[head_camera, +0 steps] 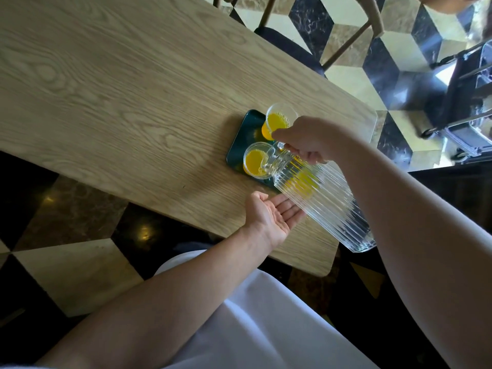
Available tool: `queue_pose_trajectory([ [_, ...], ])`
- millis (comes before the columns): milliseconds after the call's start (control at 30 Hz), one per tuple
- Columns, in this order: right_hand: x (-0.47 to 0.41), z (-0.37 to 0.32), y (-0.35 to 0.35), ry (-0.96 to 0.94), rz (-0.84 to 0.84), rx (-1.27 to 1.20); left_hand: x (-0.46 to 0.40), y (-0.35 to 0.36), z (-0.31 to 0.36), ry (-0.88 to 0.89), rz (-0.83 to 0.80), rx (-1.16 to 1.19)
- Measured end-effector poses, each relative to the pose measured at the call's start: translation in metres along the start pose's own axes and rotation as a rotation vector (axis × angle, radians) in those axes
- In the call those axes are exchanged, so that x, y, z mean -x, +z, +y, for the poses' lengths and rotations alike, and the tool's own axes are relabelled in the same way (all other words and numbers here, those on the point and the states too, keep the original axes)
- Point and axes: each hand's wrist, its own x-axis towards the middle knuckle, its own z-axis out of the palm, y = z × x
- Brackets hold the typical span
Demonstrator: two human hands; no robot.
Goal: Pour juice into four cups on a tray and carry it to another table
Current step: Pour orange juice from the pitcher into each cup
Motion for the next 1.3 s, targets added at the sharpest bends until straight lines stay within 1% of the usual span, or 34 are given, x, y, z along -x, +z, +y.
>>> queue_pose_trajectory([
  [100, 0.007, -0.005, 0.001, -0.019, -0.019, 0.031, 0.001, 0.000, 0.002, 0.008, -0.007, 0.004],
  [200, 0.011, -0.014, 0.003, -0.060, 0.006, 0.074, -0.001, -0.001, 0.005, 0.000, -0.045, 0.030],
  [300, 0.011, -0.020, 0.009, -0.015, -0.052, 0.121, 0.001, -0.002, 0.003, -0.013, -0.043, 0.039],
  [467, 0.008, -0.024, 0.010, 0.013, -0.100, 0.028, 0.003, -0.003, 0.004, -0.002, -0.038, 0.070],
  [633, 0.008, -0.020, -0.003, 0.016, -0.094, 0.002, 0.009, -0.001, 0.005, -0.007, -0.051, 0.031],
  [767, 0.013, -0.011, -0.016, -0.027, -0.045, -0.090, 0.011, 0.002, 0.014, 0.023, -0.041, -0.018],
  [833, 0.014, -0.001, -0.021, -0.076, -0.047, -0.156, 0.014, 0.002, 0.022, 0.062, -0.013, -0.078],
  [933, 0.022, 0.023, -0.021, -0.153, -0.011, -0.378, 0.020, -0.002, 0.034, 0.138, 0.035, -0.191],
  [1033, 0.031, 0.050, -0.009, -0.299, 0.027, -0.543, 0.027, -0.005, 0.041, 0.216, 0.036, -0.400],
  [1100, 0.037, 0.064, 0.000, -0.406, 0.038, -0.648, 0.035, -0.001, 0.046, 0.282, 0.072, -0.513],
  [1167, 0.047, 0.072, 0.005, -0.538, 0.034, -0.740, 0.046, 0.008, 0.054, 0.330, 0.109, -0.599],
  [1233, 0.057, 0.073, 0.006, -0.646, 0.041, -0.839, 0.059, 0.020, 0.066, 0.376, 0.111, -0.648],
  [1300, 0.064, 0.066, 0.002, -0.722, 0.062, -0.929, 0.075, 0.033, 0.079, 0.484, 0.097, -0.705],
])
